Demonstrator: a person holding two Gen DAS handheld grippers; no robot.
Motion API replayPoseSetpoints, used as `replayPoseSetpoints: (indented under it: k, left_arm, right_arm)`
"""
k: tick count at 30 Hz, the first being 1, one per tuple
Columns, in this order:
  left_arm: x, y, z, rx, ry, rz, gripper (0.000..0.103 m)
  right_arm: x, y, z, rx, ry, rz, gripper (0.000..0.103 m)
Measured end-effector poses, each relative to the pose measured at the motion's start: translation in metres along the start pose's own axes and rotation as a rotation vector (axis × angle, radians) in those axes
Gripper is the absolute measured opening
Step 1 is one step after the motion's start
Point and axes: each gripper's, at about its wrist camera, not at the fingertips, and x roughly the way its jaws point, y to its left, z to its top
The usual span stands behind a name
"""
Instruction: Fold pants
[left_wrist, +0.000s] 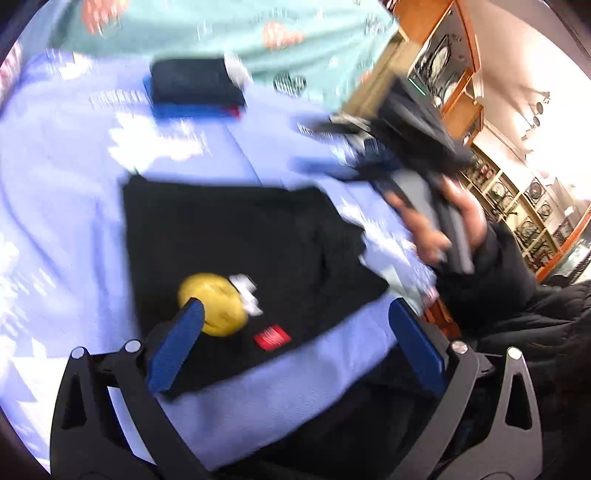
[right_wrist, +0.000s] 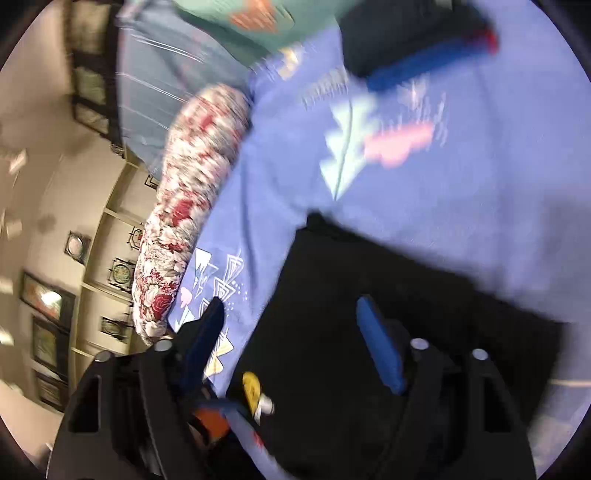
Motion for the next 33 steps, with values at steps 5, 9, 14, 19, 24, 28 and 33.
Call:
replayPoseSetpoints:
  k: [5,9,14,19,24,28,33]
  left_arm:
    - [0.004,0.068,0.016,-0.151,0.084,0.092,0.101]
    - [0.035,0.096,0.025,-0.219,0.169,0.057,0.101]
    - [0.078,0.089,0.036,-0.208,0.259,-0.006,0.101]
    - [0.103,0.090,0.039,-0.194,0.300,0.044,0.101]
    - [0.099,0.084,0.035,-0.187,0.298,0.072,0.101]
    - [0.101,0.067,0.033,-0.135,0.281,0.163,0.084]
    - [0.088,0.074,0.030,-0.169,0.257,0.117,0.063]
  right_arm:
    - [-0.084,-0.042,-0.037,0.075,-0.059,-0.210,0.102]
    - [-0.073,-0.088,-0.074,0.223,0.068,-0.164,0.102]
    - [-0.027,-0.086,-0.080,0.219,0.136,-0.055,0.102]
    - [-0.002,-0.085,-0.059,0.210,0.155,-0.026,0.102]
    - [0.004,-0.072,-0.060,0.128,0.158,-0.046,0.102]
    - [0.005,-0.063,-0.070,0.043,0.138,-0.097,0.078]
    - [-0.002,-0.067,-0.078,0.043,0.129,-0.067,0.045]
